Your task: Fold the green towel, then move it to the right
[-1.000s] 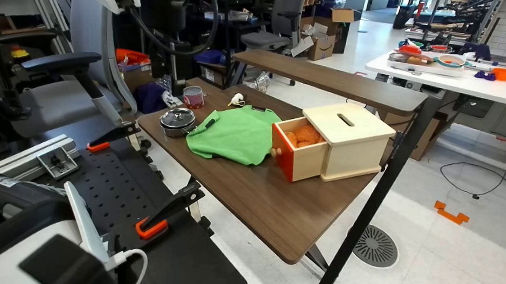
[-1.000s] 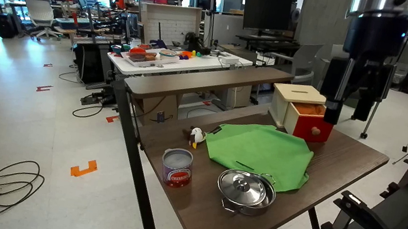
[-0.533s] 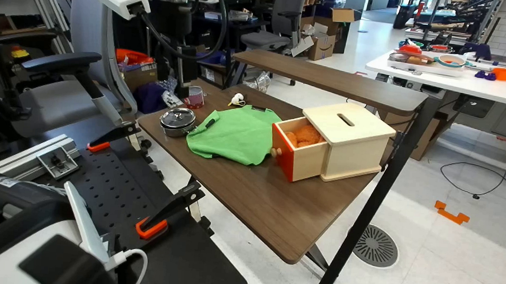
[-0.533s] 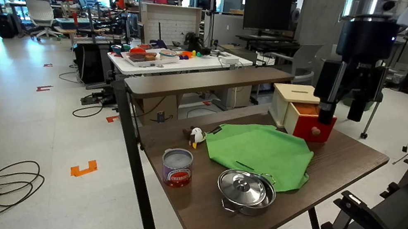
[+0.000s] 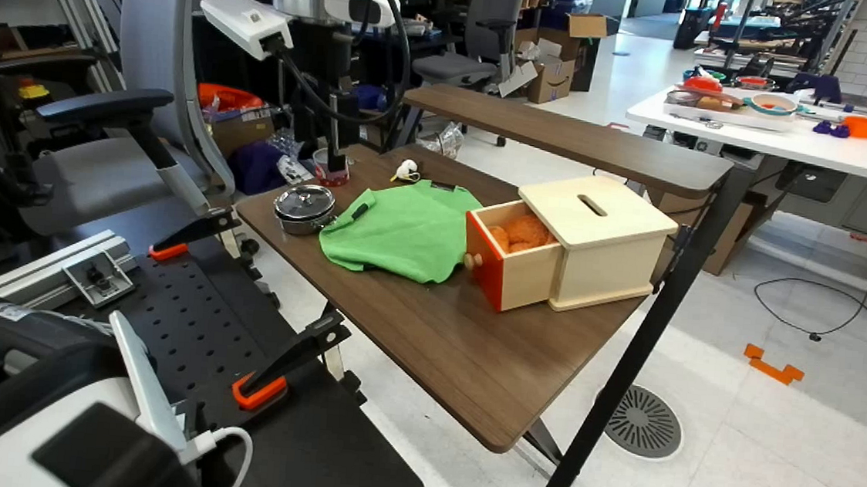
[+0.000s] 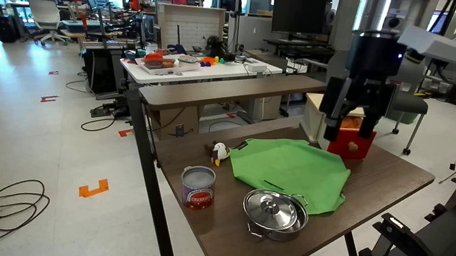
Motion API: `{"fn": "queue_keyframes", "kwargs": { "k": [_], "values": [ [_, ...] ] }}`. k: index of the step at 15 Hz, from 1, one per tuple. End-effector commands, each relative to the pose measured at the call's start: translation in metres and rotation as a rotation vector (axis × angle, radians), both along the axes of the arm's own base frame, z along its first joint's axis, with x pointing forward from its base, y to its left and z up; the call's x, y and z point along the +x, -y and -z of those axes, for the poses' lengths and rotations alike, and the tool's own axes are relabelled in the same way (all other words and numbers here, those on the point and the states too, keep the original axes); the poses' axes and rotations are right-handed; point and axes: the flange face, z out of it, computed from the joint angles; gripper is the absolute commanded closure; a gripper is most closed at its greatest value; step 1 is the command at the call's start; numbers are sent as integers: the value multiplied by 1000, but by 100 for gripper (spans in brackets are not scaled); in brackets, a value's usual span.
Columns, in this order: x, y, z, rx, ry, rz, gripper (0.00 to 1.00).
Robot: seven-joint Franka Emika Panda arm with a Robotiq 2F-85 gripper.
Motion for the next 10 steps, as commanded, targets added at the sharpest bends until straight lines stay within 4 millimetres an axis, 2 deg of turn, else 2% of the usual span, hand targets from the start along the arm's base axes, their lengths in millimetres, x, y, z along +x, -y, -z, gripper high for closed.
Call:
{"fn": "queue_keyframes", "kwargs": {
  "k": [1, 5, 10],
  "values": [
    [27, -23, 27, 47, 8, 8, 0],
    [55, -44, 63, 68, 49, 32, 0],
    [82, -47, 107, 70, 53, 57, 0]
  ]
}}
